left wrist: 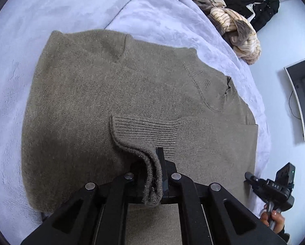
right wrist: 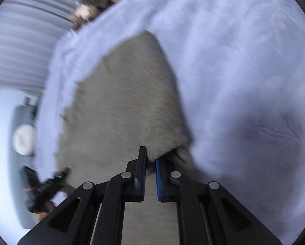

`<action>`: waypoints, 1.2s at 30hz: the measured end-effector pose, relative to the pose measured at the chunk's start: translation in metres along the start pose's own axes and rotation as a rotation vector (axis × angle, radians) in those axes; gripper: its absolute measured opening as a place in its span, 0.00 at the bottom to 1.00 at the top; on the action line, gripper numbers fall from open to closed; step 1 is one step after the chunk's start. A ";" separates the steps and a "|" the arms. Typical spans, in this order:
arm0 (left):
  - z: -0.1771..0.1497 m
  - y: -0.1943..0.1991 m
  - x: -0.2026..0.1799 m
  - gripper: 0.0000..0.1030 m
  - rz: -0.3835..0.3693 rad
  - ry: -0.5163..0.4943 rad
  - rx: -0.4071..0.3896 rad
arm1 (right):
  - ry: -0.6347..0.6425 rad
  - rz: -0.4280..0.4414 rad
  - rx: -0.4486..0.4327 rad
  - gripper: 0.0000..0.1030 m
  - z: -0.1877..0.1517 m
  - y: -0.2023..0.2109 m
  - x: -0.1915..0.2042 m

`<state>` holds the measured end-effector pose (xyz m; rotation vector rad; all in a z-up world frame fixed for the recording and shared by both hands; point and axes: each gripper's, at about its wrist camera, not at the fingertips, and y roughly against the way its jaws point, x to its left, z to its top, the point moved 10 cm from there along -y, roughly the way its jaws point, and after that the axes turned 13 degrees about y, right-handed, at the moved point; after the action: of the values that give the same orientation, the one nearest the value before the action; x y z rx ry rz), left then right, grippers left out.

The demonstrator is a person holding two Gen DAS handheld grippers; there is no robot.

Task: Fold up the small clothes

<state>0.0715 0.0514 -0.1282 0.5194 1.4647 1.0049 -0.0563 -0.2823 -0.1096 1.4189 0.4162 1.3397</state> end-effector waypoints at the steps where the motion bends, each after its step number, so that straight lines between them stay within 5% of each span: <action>1: 0.001 0.002 -0.001 0.07 0.000 -0.002 -0.008 | -0.024 0.027 -0.019 0.15 -0.001 0.005 -0.001; 6: 0.001 0.002 -0.002 0.07 0.016 -0.024 -0.010 | 0.021 -0.016 -0.143 0.52 0.020 0.045 -0.003; 10: 0.001 0.001 -0.001 0.07 0.024 -0.024 -0.011 | -0.021 0.014 -0.072 0.55 0.040 0.028 -0.017; 12: 0.000 0.001 -0.007 0.07 0.036 -0.024 -0.016 | -0.071 0.062 0.016 0.46 0.040 0.004 -0.023; 13: -0.001 0.005 -0.010 0.07 0.036 -0.036 -0.024 | -0.053 0.058 0.036 0.13 0.039 -0.001 -0.022; 18: -0.011 0.004 -0.008 0.07 0.103 -0.104 -0.035 | 0.288 -0.203 0.060 0.13 0.037 -0.004 -0.003; 22: -0.014 0.010 0.000 0.07 0.104 -0.084 -0.047 | 0.319 -0.256 0.055 0.13 0.039 -0.011 -0.007; 25: -0.009 0.023 0.009 0.13 0.185 -0.105 -0.088 | 0.339 -0.282 0.039 0.13 0.040 -0.009 -0.009; 30: 0.000 0.048 0.027 0.13 0.250 -0.103 -0.121 | 0.205 -0.225 -0.004 0.31 0.037 0.021 -0.010; 36: 0.000 0.059 0.021 0.13 0.201 -0.094 -0.125 | 0.046 0.038 0.024 0.50 -0.001 0.026 0.015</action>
<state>0.0537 0.0997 -0.0919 0.6239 1.2757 1.2059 -0.0628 -0.2787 -0.0799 1.4245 0.4390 1.4048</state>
